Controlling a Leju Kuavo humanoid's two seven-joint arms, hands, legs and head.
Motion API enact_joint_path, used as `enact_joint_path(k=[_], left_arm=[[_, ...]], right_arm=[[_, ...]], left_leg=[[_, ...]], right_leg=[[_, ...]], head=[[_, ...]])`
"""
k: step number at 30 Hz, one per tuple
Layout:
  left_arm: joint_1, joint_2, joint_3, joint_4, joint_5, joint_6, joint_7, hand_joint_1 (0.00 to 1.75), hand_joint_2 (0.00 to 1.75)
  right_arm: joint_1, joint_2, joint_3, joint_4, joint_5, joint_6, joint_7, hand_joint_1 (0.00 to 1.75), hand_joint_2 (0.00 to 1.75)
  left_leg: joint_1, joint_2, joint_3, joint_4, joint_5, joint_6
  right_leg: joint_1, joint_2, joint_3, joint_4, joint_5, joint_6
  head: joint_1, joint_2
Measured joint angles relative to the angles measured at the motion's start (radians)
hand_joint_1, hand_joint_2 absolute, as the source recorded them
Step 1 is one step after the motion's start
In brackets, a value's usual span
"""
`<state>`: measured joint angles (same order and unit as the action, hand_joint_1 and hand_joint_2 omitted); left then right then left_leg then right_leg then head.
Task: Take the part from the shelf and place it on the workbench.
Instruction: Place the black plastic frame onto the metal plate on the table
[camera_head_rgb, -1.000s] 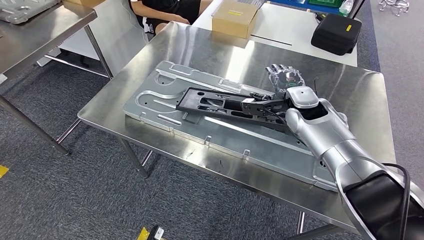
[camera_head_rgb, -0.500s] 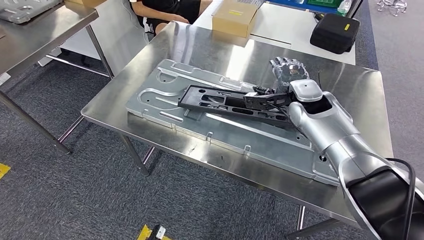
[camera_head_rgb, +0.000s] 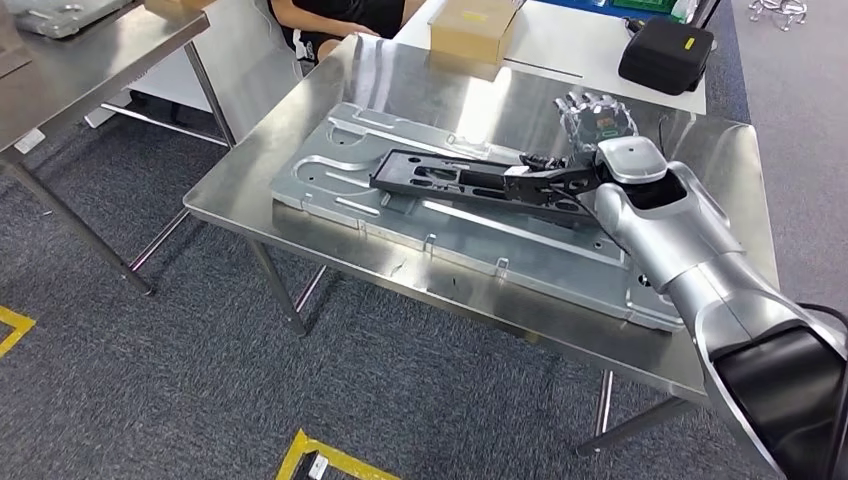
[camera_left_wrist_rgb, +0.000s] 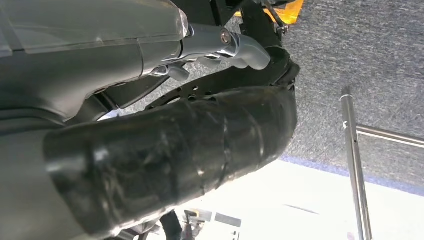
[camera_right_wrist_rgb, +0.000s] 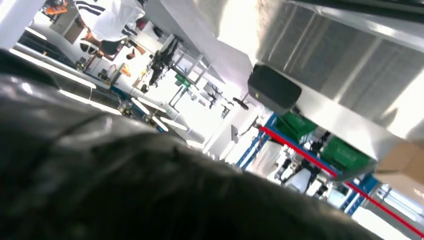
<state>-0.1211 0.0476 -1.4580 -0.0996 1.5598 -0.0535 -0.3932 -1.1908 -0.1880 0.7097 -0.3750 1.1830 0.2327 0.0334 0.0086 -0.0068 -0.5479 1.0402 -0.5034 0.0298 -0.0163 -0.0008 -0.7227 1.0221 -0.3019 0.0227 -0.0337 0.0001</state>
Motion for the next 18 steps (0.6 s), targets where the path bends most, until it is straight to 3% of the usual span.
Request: enact_joint_path(k=[1, 2, 4, 5, 6, 7, 8, 10, 12, 13, 16, 18], left_arm=[[-0.001, 0.000, 0.000, 0.000, 0.000, 0.001, 0.000, 0.00, 0.00], [-0.002, 0.000, 0.001, 0.000, 0.000, 0.002, 0.000, 0.00, 0.00], [-0.003, 0.000, 0.004, 0.000, 0.000, 0.005, -0.001, 0.00, 0.00], [-0.003, 0.000, 0.006, 0.000, 0.000, 0.006, -0.001, 0.00, 0.00], [-0.002, 0.000, 0.007, 0.000, 0.000, 0.008, -0.001, 0.00, 0.00], [-0.002, 0.000, 0.007, 0.000, 0.000, 0.009, -0.001, 0.00, 0.00], [-0.002, 0.000, 0.008, 0.000, -0.001, 0.010, -0.001, 0.00, 0.00], [-0.002, -0.001, 0.009, 0.000, -0.001, 0.011, -0.002, 0.00, 0.00], [-0.002, -0.002, 0.010, 0.000, -0.001, 0.014, -0.003, 0.00, 0.00], [-0.002, -0.003, 0.011, 0.000, -0.001, 0.016, -0.001, 0.00, 0.00], [-0.001, -0.005, 0.012, 0.000, -0.003, 0.024, 0.006, 0.00, 0.00], [0.001, -0.005, 0.012, 0.000, -0.003, 0.027, 0.009, 0.00, 0.00]], right_arm=[[-0.002, -0.004, 0.000, 0.000, 0.000, 0.001, -0.001, 0.00, 0.00], [-0.005, -0.009, 0.000, 0.000, 0.000, 0.002, -0.001, 0.00, 0.00], [-0.011, -0.016, -0.001, 0.000, 0.000, 0.002, -0.001, 0.00, 0.00], [-0.012, -0.017, -0.001, 0.000, 0.000, 0.002, -0.001, 0.00, 0.00], [-0.013, -0.017, -0.001, 0.000, 0.000, 0.002, -0.002, 0.00, 0.00], [-0.012, -0.018, -0.001, 0.000, 0.000, 0.002, -0.002, 0.00, 0.00], [-0.012, -0.018, -0.001, 0.000, 0.000, 0.002, -0.002, 0.00, 0.00], [-0.015, -0.019, -0.002, -0.002, 0.000, 0.001, -0.002, 0.00, 0.00], [-0.019, -0.022, -0.002, -0.008, 0.000, -0.001, -0.003, 0.00, 0.00], [-0.022, -0.023, -0.004, -0.011, 0.000, -0.002, -0.003, 0.00, 0.00], [-0.030, -0.026, -0.008, -0.016, 0.000, -0.005, -0.006, 0.00, 0.00], [-0.033, -0.025, -0.010, -0.019, 0.000, -0.005, -0.007, 0.00, 0.00]], left_leg=[[0.000, 0.002, -0.007, -0.002, 0.012, 0.009], [0.001, 0.004, -0.018, -0.004, 0.025, 0.017], [-0.001, 0.006, -0.045, -0.004, 0.050, 0.026], [-0.004, 0.006, -0.060, -0.004, 0.061, 0.027], [-0.007, 0.006, -0.074, -0.003, 0.072, 0.028], [-0.011, 0.007, -0.089, -0.003, 0.082, 0.028], [-0.014, 0.007, -0.102, -0.003, 0.093, 0.028], [-0.018, 0.006, -0.125, -0.003, 0.112, 0.027], [-0.018, 0.006, -0.135, -0.005, 0.127, 0.021], [-0.015, 0.006, -0.136, -0.008, 0.132, 0.015], [-0.012, 0.006, -0.138, -0.013, 0.138, -0.004], [-0.012, 0.004, -0.162, 0.044, 0.081, -0.013]], right_leg=[[-0.002, 0.001, -0.006, 0.010, -0.016, 0.004], [-0.003, 0.001, -0.018, 0.039, -0.052, 0.007], [-0.004, 0.001, -0.050, 0.155, -0.161, 0.012], [-0.003, 0.001, -0.063, 0.222, -0.203, 0.013], [-0.003, 0.001, -0.066, 0.273, -0.225, 0.012], [-0.001, 0.001, -0.054, 0.294, -0.226, 0.009], [0.002, 0.001, -0.023, 0.278, -0.212, 0.002], [0.016, 0.001, 0.085, 0.155, -0.193, -0.022], [0.029, -0.003, 0.169, 0.038, -0.202, -0.041], [0.034, -0.005, 0.183, 0.011, -0.209, -0.048], [0.034, -0.009, 0.188, -0.027, -0.178, -0.064], [0.026, -0.011, 0.186, -0.052, -0.149, -0.070]], head=[[0.000, 0.000], [0.001, 0.000], [0.002, 0.000], [0.002, 0.000], [0.002, 0.000], [0.002, 0.000], [0.002, 0.000], [0.001, 0.000], [0.001, 0.000], [0.001, 0.000], [0.004, 0.000], [0.003, 0.000]])
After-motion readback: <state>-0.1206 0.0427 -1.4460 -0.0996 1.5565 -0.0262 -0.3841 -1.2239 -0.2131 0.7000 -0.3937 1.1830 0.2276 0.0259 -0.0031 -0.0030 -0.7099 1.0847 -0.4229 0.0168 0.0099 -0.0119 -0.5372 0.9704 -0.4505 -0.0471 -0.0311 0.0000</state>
